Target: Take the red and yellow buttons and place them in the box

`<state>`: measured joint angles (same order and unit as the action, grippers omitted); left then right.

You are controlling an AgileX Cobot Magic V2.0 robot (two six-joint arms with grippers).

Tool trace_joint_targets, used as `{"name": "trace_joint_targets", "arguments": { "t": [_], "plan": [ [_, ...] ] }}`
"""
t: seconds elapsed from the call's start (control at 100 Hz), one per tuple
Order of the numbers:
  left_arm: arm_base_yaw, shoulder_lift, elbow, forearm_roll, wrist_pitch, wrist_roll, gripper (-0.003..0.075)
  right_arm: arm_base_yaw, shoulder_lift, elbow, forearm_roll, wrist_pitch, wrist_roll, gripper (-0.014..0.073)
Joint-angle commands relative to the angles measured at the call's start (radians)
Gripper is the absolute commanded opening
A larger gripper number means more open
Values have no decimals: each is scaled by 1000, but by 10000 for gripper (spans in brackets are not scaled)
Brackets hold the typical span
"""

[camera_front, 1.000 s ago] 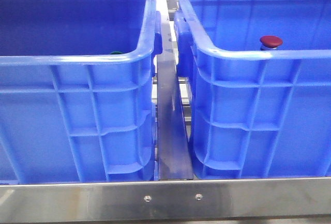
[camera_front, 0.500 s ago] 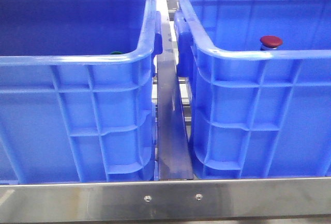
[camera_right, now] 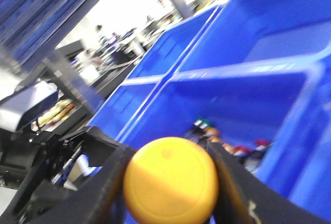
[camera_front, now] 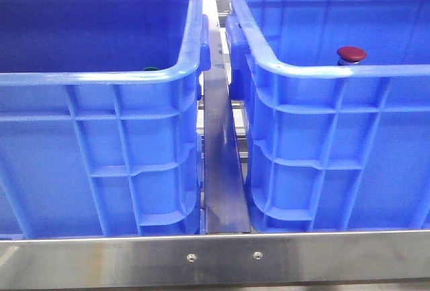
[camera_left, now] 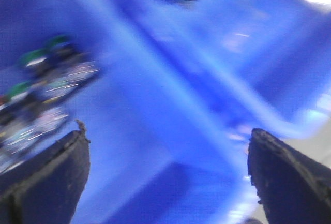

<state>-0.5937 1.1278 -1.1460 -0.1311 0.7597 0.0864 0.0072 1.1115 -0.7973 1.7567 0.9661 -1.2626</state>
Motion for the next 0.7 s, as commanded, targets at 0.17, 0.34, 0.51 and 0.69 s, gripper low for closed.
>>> {"name": "trace_joint_targets", "arguments": {
  "t": [0.17, 0.34, 0.51, 0.69],
  "plan": [
    [242, -116, 92, -11, -148, -14, 588, -152, -89, -34, -23, -26, -18, 205],
    [400, -246, 210, -11, -221, -14, 588, -221, -117, -34, -95, -109, -18, 205],
    [516, -403, 320, -11, -267, -14, 588, -237, -117, -34, -157, -195, -18, 205],
    [556, -580, 419, -7, -276, -14, 588, -237, -117, -34, -215, -289, -21, 205]
  ]
}}
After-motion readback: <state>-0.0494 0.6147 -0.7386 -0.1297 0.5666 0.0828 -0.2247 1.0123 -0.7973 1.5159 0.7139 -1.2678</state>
